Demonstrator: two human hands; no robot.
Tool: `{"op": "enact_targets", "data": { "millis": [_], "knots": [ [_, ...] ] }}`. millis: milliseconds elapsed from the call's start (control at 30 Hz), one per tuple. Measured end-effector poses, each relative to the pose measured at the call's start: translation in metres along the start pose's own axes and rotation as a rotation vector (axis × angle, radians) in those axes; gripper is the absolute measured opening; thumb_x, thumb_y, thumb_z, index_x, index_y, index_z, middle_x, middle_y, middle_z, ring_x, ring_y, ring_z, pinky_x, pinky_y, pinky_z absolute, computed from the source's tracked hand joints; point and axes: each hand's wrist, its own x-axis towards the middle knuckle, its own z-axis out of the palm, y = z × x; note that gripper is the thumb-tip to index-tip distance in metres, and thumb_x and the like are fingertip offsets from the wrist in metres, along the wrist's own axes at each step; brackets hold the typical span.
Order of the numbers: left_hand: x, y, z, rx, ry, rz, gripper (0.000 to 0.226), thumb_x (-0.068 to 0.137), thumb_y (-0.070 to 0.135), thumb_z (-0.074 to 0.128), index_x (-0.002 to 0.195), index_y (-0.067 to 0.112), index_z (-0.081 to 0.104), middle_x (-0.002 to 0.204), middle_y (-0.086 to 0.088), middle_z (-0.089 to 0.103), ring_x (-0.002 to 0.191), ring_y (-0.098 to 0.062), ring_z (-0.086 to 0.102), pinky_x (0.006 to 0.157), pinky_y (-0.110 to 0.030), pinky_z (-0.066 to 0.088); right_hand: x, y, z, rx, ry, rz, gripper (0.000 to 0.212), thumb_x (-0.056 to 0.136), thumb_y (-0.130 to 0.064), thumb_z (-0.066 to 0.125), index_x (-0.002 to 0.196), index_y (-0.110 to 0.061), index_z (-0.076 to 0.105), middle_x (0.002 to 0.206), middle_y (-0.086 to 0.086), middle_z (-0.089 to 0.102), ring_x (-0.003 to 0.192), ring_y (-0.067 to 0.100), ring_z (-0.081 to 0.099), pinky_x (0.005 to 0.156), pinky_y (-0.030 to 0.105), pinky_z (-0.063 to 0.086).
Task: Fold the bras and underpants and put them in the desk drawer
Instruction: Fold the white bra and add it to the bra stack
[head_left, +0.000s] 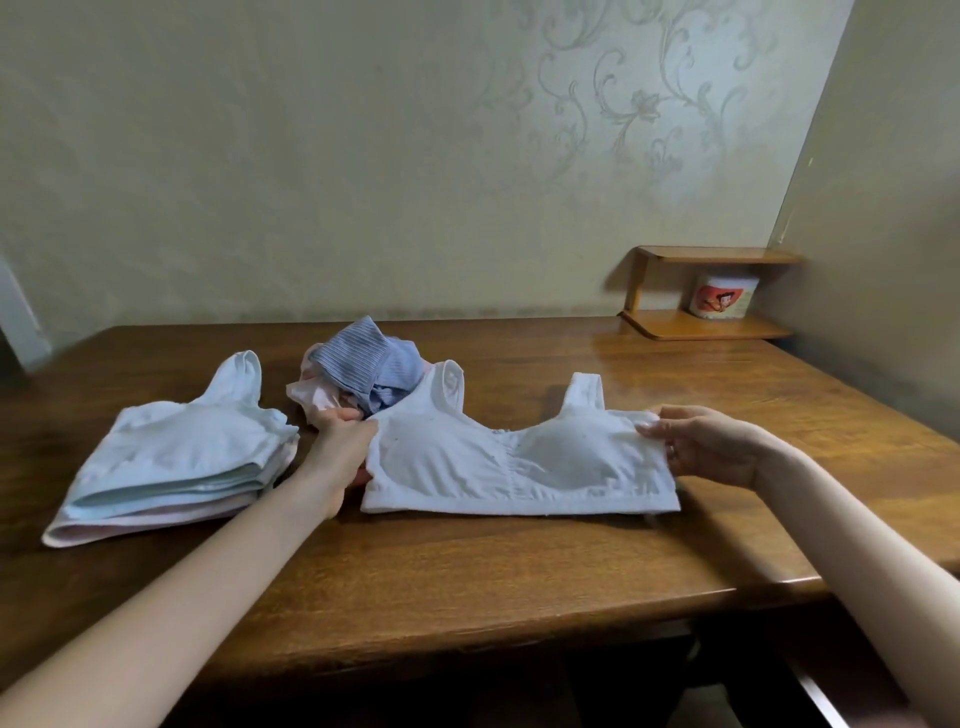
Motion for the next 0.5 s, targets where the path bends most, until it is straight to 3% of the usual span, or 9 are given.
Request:
{"op": "enact_targets", "data": {
  "millis": [33, 100, 167, 233, 333, 433, 500],
  "knots": [
    [-0.001, -0.001, 0.000, 0.015, -0.078, 0.005, 0.024, 0.093, 0.011, 0.048, 0.112, 0.021, 0.040, 0.098, -0.004, 0.049, 0.089, -0.021, 0.052, 0.067, -0.033, 0.045, -0.001, 0.003, 0.001, 0.017, -0.015, -0.009, 0.048, 0.072, -0.005, 0.066, 0.118, -0.007, 0.053, 0.100, 0.015, 0.065, 0.076, 0.025, 0.066, 0.059, 0.034, 0.060],
    [-0.004, -0.002, -0.001, 0.123, -0.176, 0.116, 0.021, 0.092, 0.002, 0.045, 0.096, 0.022, 0.048, 0.095, -0.003, 0.049, 0.091, -0.021, 0.049, 0.065, -0.030, 0.041, -0.001, 0.010, 0.001, 0.009, 0.046, -0.069, 0.045, 0.076, 0.003, 0.063, 0.116, -0.014, 0.053, 0.107, 0.018, 0.060, 0.077, 0.026, 0.063, 0.057, 0.034, 0.058],
    [-0.005, -0.003, -0.005, 0.101, -0.114, 0.198, 0.032, 0.090, -0.008, 0.037, 0.076, 0.014, 0.056, 0.090, -0.006, 0.052, 0.088, -0.021, 0.047, 0.062, -0.025, 0.038, 0.000, 0.016, 0.000, 0.052, 0.205, -0.189, 0.030, 0.084, 0.004, 0.058, 0.108, -0.013, 0.057, 0.110, 0.020, 0.058, 0.080, 0.028, 0.059, 0.061, 0.035, 0.052],
    [-0.006, 0.000, -0.008, -0.072, -0.029, 0.156, 0.035, 0.089, -0.009, 0.036, 0.071, 0.010, 0.060, 0.098, -0.012, 0.055, 0.090, -0.022, 0.051, 0.067, -0.026, 0.044, 0.002, 0.020, -0.003, 0.142, 0.299, -0.274, 0.017, 0.090, 0.001, 0.051, 0.098, -0.009, 0.062, 0.111, 0.019, 0.058, 0.089, 0.030, 0.055, 0.068, 0.036, 0.049],
    [-0.014, 0.009, -0.008, -0.217, -0.205, 0.087, 0.020, 0.088, -0.004, 0.049, 0.091, 0.010, 0.063, 0.104, -0.009, 0.058, 0.089, -0.017, 0.057, 0.066, -0.026, 0.050, 0.003, 0.021, -0.003, 0.138, 0.268, -0.260, 0.025, 0.092, -0.002, 0.046, 0.103, -0.009, 0.066, 0.105, 0.014, 0.062, 0.086, 0.024, 0.057, 0.068, 0.032, 0.049],
    [-0.020, 0.011, -0.009, -0.125, -0.408, 0.065, 0.039, 0.082, -0.007, 0.057, 0.115, 0.013, 0.057, 0.113, -0.005, 0.056, 0.096, -0.017, 0.057, 0.062, -0.021, 0.052, 0.002, 0.021, 0.000, 0.136, 0.203, -0.264, 0.033, 0.090, 0.002, 0.041, 0.109, -0.006, 0.066, 0.103, 0.012, 0.067, 0.084, 0.022, 0.062, 0.069, 0.028, 0.051],
    [-0.022, 0.009, -0.010, -0.046, -0.389, 0.114, 0.041, 0.080, -0.010, 0.058, 0.112, 0.015, 0.061, 0.122, -0.002, 0.052, 0.105, -0.017, 0.055, 0.072, -0.022, 0.049, -0.002, 0.022, 0.001, 0.110, 0.176, -0.295, 0.041, 0.087, 0.009, 0.037, 0.107, -0.008, 0.068, 0.115, 0.011, 0.066, 0.100, 0.022, 0.063, 0.078, 0.029, 0.053]
  ]
}}
